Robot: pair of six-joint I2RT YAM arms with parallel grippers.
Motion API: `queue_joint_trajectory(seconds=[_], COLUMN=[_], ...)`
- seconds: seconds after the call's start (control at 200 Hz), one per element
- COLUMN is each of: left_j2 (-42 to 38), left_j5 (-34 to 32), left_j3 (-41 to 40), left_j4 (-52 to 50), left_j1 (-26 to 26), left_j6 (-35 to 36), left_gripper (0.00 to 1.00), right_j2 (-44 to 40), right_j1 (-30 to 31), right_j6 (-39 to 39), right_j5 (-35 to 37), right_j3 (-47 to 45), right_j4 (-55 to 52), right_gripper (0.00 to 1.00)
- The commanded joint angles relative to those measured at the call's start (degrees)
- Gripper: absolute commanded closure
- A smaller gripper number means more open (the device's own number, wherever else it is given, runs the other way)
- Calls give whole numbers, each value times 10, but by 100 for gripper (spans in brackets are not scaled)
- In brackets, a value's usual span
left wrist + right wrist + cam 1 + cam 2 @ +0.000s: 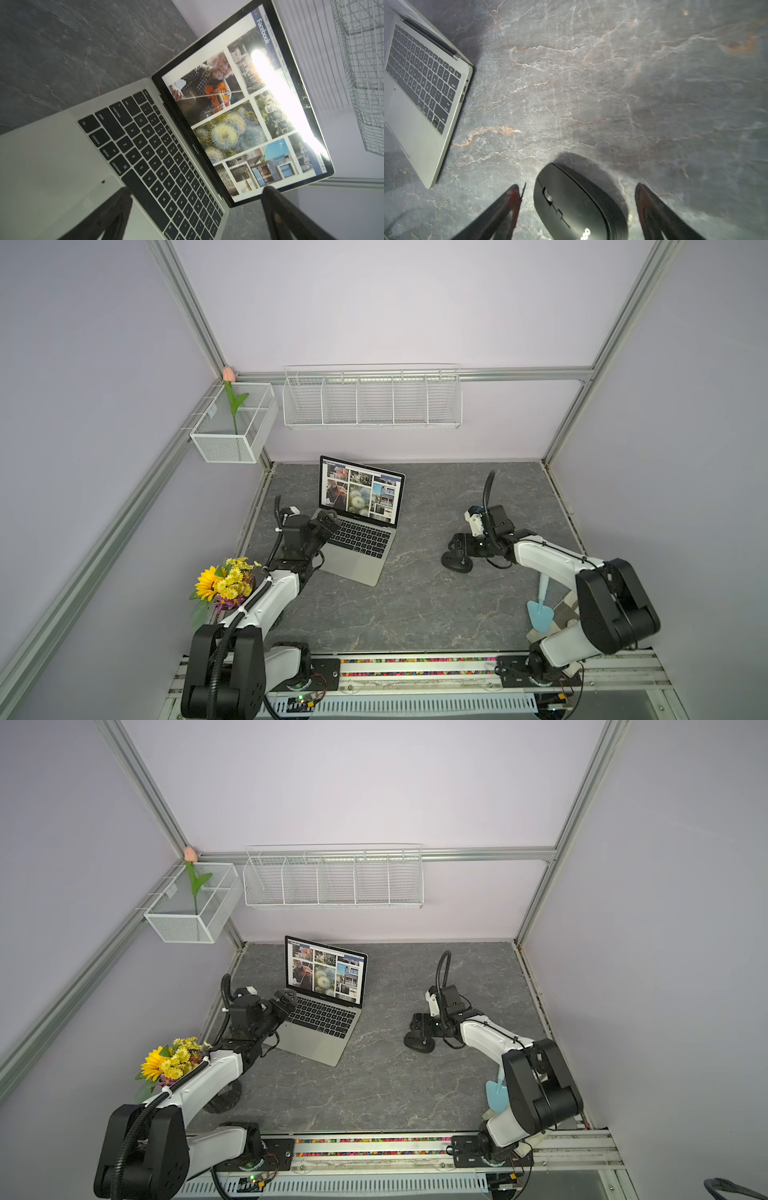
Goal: Insert the wireless mouse receiver into the laptop
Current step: Pick up the mouse from the center of the board.
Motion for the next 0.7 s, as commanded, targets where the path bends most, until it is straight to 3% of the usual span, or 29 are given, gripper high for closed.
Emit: queue_joint_trajectory(seconds=[0.0, 0.11, 0.26, 0.505, 0.695], left_j2=[-5, -29, -47, -27, -23], left_j5=[56, 58, 65, 80, 61], left_j3=[0, -6, -11, -17, -16], left_j4=[23, 23, 21, 61, 69], left_j1=[-4, -19, -52, -74, -98], left_j6=[10, 32, 53, 34, 49], left_gripper=[1, 1, 1, 1, 1], right_j2=[19, 26, 0, -22, 25], right_j1=[20, 34, 60, 141, 181], right_j6=[-25, -35, -26, -7, -59], right_j5=[-31, -62, -32, 141, 192], right_j3=[13, 13, -5, -16, 9], right_j4=[-20, -69, -123, -144, -136], right_gripper=[11, 11, 11, 11, 3])
